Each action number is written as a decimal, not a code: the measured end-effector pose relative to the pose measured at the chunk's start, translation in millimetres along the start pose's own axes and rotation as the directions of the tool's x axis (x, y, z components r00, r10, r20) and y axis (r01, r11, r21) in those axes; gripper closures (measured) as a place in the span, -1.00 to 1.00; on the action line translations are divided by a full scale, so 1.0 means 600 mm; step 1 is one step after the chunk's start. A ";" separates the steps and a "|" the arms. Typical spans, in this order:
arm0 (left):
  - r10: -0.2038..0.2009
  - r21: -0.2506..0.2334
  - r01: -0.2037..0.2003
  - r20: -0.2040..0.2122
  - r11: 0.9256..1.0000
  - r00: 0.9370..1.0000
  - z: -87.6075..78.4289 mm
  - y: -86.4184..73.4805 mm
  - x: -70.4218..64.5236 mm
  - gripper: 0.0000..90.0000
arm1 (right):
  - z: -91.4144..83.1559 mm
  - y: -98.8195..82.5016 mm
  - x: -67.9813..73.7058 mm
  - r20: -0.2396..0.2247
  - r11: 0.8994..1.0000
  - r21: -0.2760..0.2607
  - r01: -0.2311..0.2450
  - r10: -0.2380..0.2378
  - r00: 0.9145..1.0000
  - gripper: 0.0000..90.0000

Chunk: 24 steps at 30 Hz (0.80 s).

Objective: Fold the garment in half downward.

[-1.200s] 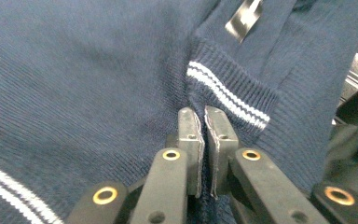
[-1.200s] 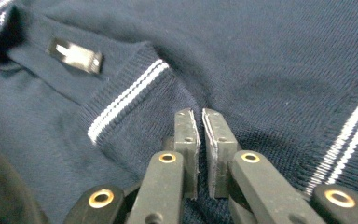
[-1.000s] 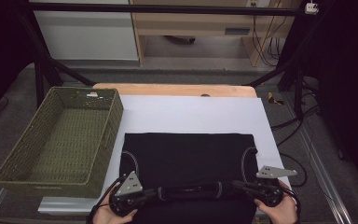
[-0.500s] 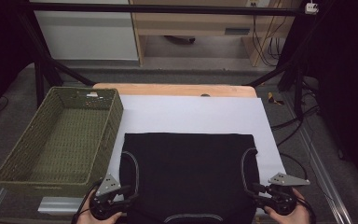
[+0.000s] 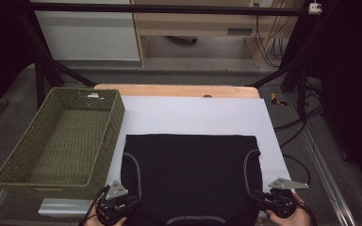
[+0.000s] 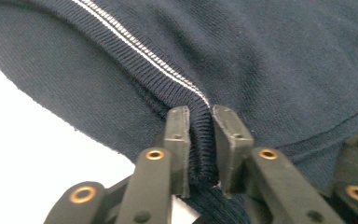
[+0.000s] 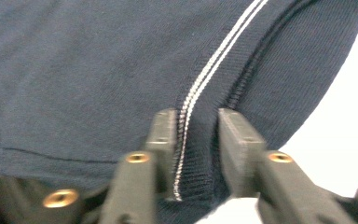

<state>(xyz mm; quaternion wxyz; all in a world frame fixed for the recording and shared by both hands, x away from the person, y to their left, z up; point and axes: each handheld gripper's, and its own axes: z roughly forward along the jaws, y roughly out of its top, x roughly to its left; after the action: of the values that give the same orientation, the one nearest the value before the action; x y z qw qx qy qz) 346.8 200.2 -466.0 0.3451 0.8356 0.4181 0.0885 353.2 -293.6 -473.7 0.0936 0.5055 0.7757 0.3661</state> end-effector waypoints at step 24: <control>0.126 -0.154 -0.121 0.020 0.981 0.992 -0.023 0.038 0.016 -0.38 | -0.025 0.022 -0.012 -0.001 0.987 -0.156 0.034 -0.034 0.999 -0.22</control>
<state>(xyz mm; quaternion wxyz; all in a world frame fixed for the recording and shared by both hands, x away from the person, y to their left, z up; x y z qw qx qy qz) 361.5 205.0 -442.2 0.4078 0.8324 0.3523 0.1289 358.5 -303.6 -455.8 0.1379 0.4826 0.7534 0.4249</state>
